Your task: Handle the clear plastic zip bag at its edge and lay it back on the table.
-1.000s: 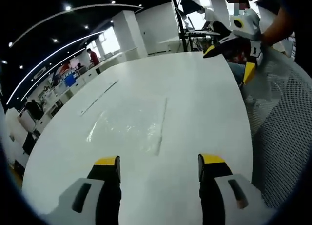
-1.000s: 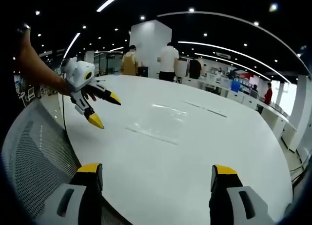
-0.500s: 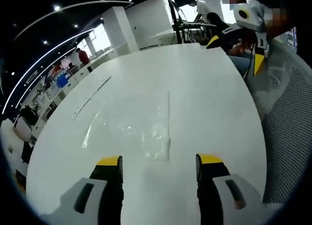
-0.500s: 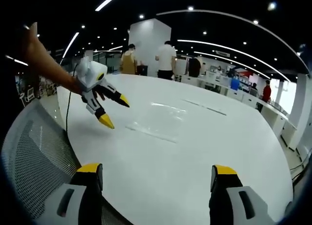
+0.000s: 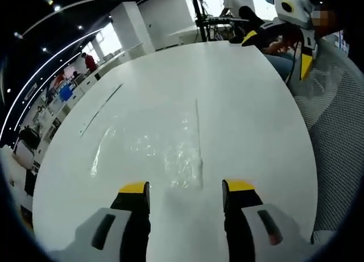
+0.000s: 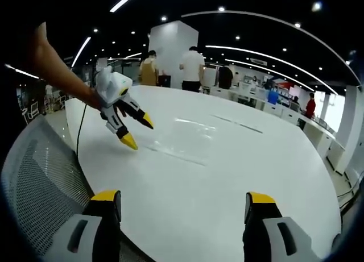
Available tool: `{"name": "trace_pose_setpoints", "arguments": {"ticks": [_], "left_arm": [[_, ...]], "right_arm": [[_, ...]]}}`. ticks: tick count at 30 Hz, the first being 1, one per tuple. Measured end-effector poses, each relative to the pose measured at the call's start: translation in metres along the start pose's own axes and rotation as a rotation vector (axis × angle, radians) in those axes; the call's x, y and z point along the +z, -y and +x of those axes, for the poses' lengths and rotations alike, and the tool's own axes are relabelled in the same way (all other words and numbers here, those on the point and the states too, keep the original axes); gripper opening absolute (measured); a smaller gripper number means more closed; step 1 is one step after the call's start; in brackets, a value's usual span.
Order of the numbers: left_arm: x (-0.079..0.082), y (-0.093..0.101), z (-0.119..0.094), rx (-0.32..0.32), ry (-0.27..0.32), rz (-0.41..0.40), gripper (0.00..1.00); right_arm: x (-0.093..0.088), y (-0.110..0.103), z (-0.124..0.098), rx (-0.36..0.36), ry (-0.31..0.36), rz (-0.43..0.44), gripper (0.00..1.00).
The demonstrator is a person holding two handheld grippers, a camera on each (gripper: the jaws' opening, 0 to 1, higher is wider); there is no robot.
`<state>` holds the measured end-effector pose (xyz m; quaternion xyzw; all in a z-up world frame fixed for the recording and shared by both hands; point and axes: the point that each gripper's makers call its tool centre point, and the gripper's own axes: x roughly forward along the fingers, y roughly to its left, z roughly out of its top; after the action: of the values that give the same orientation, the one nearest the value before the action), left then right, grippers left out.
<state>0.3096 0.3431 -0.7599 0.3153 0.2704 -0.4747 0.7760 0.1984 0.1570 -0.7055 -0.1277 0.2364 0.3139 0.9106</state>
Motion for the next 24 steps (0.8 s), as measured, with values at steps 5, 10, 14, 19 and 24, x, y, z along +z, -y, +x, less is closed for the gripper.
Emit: {"name": "trace_pose_setpoints", "arguments": {"ticks": [5, 10, 14, 19, 24], "left_arm": [[0.005, 0.000, 0.000, -0.011, 0.002, 0.004, 0.45], [0.011, -0.001, 0.001, -0.015, 0.011, 0.017, 0.42], [0.012, 0.000, 0.005, -0.025, 0.005, 0.026, 0.38], [0.010, 0.001, 0.008, -0.039, -0.009, 0.032, 0.32], [0.008, 0.005, 0.012, -0.065, -0.028, 0.013, 0.23]], "right_arm": [[-0.001, 0.001, 0.000, -0.002, -0.002, -0.004, 0.90], [-0.001, 0.003, 0.000, -0.011, 0.000, 0.002, 0.89], [-0.002, 0.003, 0.000, -0.009, -0.007, -0.002, 0.87], [-0.002, 0.004, 0.000, -0.015, -0.008, 0.004, 0.86], [-0.004, 0.005, 0.000, -0.019, -0.019, -0.012, 0.84]]}}
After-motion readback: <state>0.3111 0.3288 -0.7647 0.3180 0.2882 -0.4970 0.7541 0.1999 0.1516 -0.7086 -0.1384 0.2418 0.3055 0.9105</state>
